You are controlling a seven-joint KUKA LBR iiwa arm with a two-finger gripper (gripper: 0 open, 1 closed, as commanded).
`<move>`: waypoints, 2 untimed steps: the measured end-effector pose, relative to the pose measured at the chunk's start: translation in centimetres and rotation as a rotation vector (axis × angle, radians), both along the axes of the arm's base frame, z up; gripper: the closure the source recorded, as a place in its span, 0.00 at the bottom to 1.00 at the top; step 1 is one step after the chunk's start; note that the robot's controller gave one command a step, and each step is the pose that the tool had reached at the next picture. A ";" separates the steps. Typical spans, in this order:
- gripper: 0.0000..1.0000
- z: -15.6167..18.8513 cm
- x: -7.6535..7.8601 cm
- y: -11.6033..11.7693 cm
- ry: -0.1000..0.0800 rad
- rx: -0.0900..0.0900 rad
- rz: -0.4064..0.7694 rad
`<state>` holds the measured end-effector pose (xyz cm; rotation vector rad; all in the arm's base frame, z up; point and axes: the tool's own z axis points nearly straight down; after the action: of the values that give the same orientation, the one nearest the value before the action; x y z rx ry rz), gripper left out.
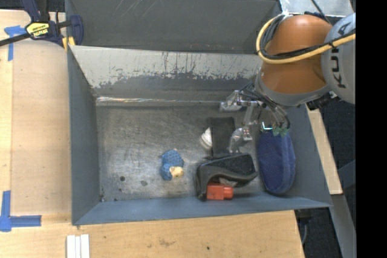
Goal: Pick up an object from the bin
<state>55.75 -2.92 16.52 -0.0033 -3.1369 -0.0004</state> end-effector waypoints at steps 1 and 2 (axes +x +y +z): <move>0.00 -9.0 0.6 -2.3 -0.009 0.002 -0.380; 1.00 -8.6 1.2 -2.6 -0.037 0.000 -0.383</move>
Offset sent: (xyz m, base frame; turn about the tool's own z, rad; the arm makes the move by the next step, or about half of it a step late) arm 0.0028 -0.0235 -0.0952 0.3842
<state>56.95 -5.48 7.93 -0.6068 -3.1157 -0.0017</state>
